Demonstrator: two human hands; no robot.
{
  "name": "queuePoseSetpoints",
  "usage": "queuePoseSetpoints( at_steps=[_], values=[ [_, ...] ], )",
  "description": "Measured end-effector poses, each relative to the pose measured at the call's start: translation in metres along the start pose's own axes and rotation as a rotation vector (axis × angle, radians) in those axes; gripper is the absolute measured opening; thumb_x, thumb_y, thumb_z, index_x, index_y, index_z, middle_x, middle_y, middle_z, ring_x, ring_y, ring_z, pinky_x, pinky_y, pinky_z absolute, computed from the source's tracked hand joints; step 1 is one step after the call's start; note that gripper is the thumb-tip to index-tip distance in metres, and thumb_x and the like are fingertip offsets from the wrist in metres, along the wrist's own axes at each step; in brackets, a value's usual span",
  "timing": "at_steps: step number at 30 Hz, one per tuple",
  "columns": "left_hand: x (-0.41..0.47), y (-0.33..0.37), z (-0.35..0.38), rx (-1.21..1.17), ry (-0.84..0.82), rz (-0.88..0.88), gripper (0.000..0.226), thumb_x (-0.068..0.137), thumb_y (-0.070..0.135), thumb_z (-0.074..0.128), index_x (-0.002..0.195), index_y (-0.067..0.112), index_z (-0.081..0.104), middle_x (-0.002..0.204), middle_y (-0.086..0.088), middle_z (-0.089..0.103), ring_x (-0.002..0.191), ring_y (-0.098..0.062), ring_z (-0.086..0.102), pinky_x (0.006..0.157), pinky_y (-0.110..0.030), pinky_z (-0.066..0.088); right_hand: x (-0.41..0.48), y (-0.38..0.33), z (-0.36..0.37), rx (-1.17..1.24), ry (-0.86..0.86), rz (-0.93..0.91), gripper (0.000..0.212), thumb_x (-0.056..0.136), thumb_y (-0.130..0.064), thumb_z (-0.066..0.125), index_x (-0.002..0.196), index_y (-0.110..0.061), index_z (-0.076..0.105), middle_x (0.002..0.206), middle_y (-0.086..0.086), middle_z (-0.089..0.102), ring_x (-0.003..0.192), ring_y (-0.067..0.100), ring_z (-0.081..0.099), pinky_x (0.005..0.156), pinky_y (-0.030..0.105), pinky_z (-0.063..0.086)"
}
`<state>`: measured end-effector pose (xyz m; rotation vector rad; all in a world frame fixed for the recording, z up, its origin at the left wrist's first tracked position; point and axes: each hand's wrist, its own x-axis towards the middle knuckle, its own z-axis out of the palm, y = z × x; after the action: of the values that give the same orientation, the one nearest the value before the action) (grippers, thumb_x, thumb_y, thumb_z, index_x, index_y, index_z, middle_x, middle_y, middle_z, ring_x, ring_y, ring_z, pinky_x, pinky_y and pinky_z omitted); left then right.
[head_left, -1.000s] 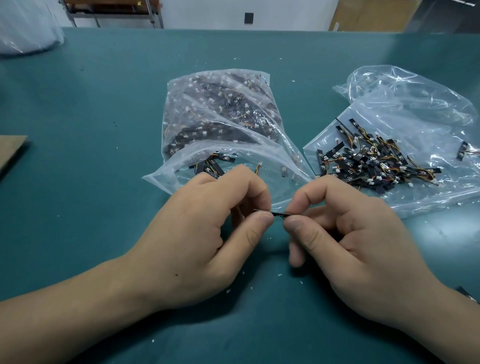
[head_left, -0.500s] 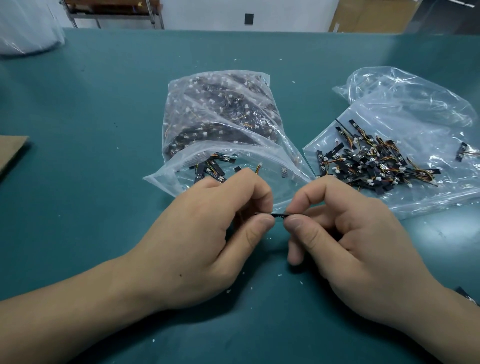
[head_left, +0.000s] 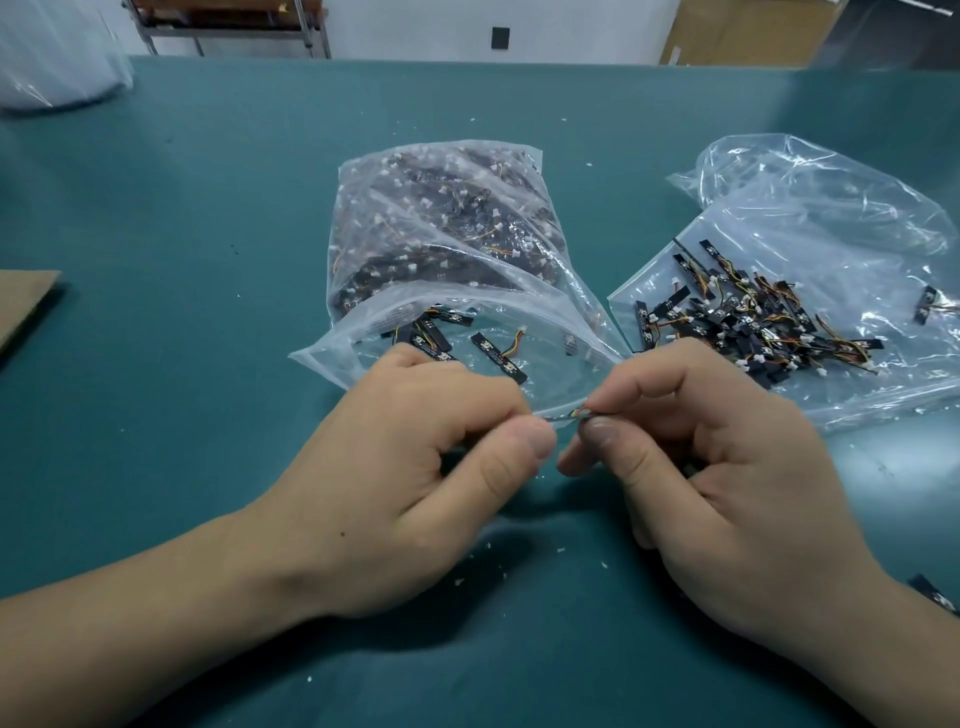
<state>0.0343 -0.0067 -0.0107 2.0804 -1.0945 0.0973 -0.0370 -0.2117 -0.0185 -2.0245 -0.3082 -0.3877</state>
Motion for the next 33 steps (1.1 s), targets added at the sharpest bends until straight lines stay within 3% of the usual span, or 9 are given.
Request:
queuePoseSetpoints(
  at_steps=[4,9,13,17,19,25,29,33],
  values=[
    [-0.0006,0.0020,0.0012,0.033,0.003,0.034,0.024,0.101,0.037,0.046,0.087,0.025,0.063,0.072,0.012,0.059,0.070,-0.009,0.056,0.082,-0.041,0.041,-0.0013,-0.0009,-0.0003,-0.094,0.004,-0.035,0.005,0.095,-0.035,0.064,0.098,-0.033,0.062,0.078,-0.010,0.072,0.045,0.018,0.058,0.042,0.038,0.045],
    [-0.0003,0.0022,-0.0004,-0.016,-0.007,0.033,0.033,0.103,0.036,0.036,0.083,0.024,0.060,0.070,0.007,0.060,0.070,-0.014,0.057,0.082,-0.044,0.041,-0.0019,0.0008,-0.0030,-0.098,0.042,-0.026,0.006,0.093,-0.037,0.066,0.099,-0.037,0.064,0.076,0.008,0.071,0.047,0.023,0.059,0.047,0.043,0.048],
    [-0.0007,0.0005,0.0030,0.049,0.038,0.019,0.024,0.100,0.032,0.045,0.083,0.026,0.060,0.070,0.011,0.061,0.069,-0.010,0.057,0.082,-0.043,0.043,-0.0005,-0.0020,-0.0029,-0.066,0.033,-0.008,0.007,0.092,-0.038,0.068,0.098,-0.035,0.067,0.081,0.010,0.071,0.046,0.025,0.059,0.045,0.043,0.047],
    [-0.0004,-0.0013,0.0041,0.099,0.014,0.056,0.020,0.099,0.030,0.048,0.083,0.025,0.060,0.068,0.012,0.057,0.066,-0.009,0.051,0.082,-0.042,0.043,0.0014,-0.0046,-0.0022,-0.087,0.007,-0.011,0.004,0.093,-0.033,0.066,0.096,-0.032,0.067,0.083,-0.022,0.069,0.047,0.018,0.060,0.042,0.036,0.046],
    [-0.0002,-0.0017,0.0046,0.111,0.004,0.071,0.020,0.098,0.030,0.049,0.084,0.024,0.062,0.067,0.011,0.057,0.065,-0.010,0.050,0.082,-0.042,0.043,0.0014,-0.0048,-0.0021,-0.103,-0.010,-0.006,0.004,0.093,-0.034,0.065,0.096,-0.031,0.067,0.076,-0.026,0.066,0.046,0.017,0.059,0.042,0.034,0.045],
    [-0.0009,-0.0010,0.0038,0.098,0.041,0.088,0.020,0.100,0.029,0.049,0.086,0.024,0.063,0.070,0.011,0.061,0.067,-0.011,0.052,0.079,-0.042,0.044,0.0035,-0.0052,-0.0018,-0.091,-0.046,0.015,0.009,0.096,-0.037,0.059,0.102,-0.036,0.066,0.074,-0.024,0.065,0.047,0.016,0.057,0.046,0.032,0.045],
    [-0.0005,-0.0011,0.0043,0.098,0.050,0.086,0.019,0.099,0.029,0.050,0.086,0.025,0.063,0.071,0.013,0.060,0.067,-0.007,0.051,0.081,-0.041,0.043,0.0046,-0.0040,-0.0029,-0.089,-0.094,0.037,0.018,0.099,-0.039,0.055,0.103,-0.032,0.070,0.079,-0.009,0.071,0.050,0.019,0.059,0.049,0.033,0.048],
    [-0.0006,-0.0008,0.0048,0.096,0.068,0.073,0.021,0.099,0.029,0.050,0.084,0.023,0.064,0.069,0.012,0.060,0.066,-0.009,0.052,0.081,-0.042,0.044,0.0029,-0.0037,-0.0008,-0.041,-0.059,0.101,0.013,0.094,-0.046,0.058,0.100,-0.035,0.061,0.074,-0.008,0.068,0.050,0.020,0.057,0.047,0.031,0.048]
  ],
)
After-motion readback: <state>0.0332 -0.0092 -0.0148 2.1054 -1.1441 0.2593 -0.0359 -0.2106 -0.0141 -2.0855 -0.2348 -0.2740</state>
